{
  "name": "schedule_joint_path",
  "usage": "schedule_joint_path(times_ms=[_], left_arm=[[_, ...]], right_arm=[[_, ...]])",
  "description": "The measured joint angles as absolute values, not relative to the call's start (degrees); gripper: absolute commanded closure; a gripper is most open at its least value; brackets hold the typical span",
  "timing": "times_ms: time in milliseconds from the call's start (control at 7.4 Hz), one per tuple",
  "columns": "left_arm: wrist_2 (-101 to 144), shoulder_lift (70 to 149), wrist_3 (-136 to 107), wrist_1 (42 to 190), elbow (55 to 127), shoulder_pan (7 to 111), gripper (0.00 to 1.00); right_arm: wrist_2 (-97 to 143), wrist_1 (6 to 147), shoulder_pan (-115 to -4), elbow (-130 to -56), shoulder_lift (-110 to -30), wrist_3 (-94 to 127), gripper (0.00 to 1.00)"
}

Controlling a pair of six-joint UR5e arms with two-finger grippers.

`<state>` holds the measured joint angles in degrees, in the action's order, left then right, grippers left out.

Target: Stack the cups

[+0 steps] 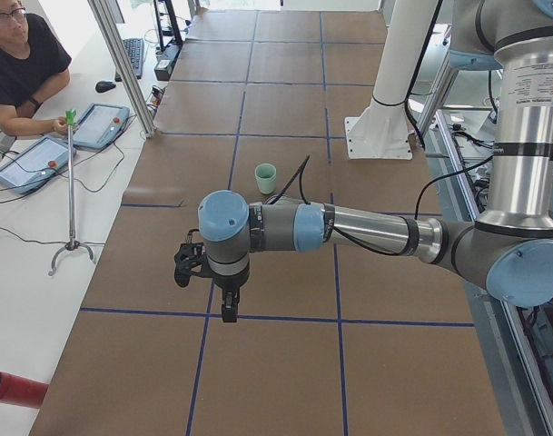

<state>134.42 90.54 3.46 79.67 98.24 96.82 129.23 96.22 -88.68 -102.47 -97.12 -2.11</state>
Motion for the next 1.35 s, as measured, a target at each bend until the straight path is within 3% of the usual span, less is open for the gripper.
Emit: schedule_joint_path(times_ms=[1351], left_arm=[[135.5, 83.4, 10.4, 82.9, 96.0, 96.6, 0.00]], right_arm=[[129.3, 96.2, -88.7, -102.4, -97.1, -2.1, 0.00]])
